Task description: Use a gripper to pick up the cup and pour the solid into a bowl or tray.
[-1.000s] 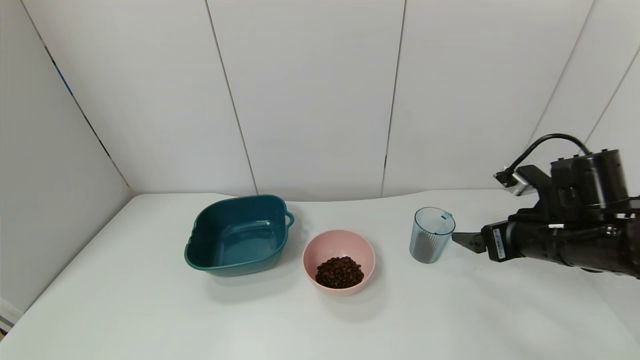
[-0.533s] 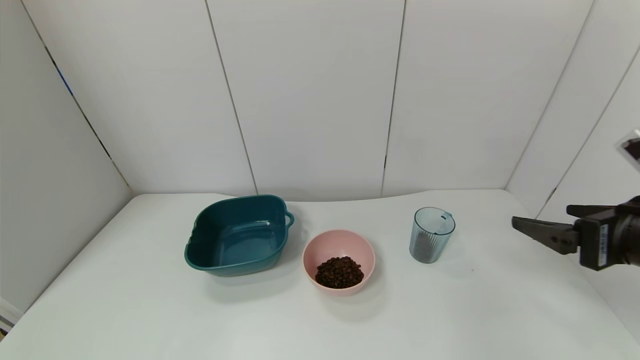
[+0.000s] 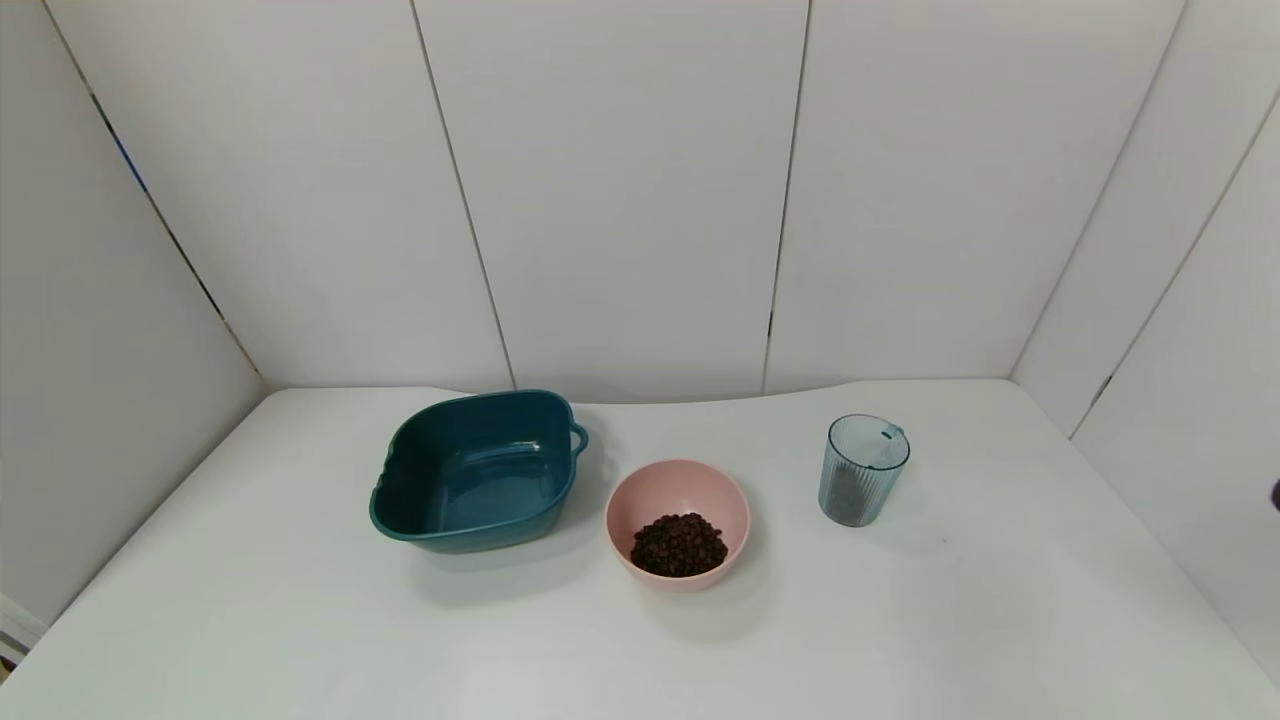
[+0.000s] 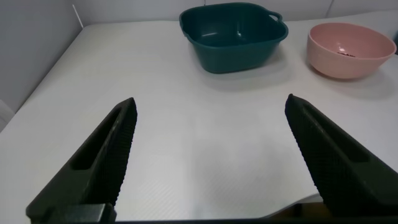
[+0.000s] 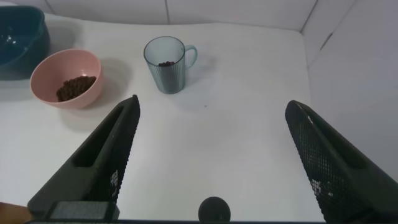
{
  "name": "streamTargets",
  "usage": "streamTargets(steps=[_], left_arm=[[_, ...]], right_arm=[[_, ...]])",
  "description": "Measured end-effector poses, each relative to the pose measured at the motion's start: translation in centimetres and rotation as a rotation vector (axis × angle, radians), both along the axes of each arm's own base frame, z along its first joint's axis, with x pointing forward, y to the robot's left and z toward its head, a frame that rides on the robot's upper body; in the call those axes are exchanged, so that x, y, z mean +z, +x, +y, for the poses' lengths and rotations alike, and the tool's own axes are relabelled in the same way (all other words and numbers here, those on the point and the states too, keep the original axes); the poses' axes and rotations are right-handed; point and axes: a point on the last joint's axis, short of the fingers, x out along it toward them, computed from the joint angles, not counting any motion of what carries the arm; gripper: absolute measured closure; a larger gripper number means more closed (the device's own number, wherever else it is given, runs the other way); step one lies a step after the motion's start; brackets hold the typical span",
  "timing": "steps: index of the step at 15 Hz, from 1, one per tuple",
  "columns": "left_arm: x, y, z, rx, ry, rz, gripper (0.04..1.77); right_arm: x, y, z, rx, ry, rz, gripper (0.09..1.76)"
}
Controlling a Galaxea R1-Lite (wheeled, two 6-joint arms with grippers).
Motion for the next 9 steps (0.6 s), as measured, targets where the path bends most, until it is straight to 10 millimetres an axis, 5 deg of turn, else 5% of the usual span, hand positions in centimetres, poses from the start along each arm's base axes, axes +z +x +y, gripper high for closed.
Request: streamTargets(steps=[9], left_arm=[[0.0, 0.0, 0.0, 0.001, 0.0, 0.0, 0.09]], right_arm=[[-1.8, -10.5, -1.2, -0.069, 0.023, -0.162, 0.15]])
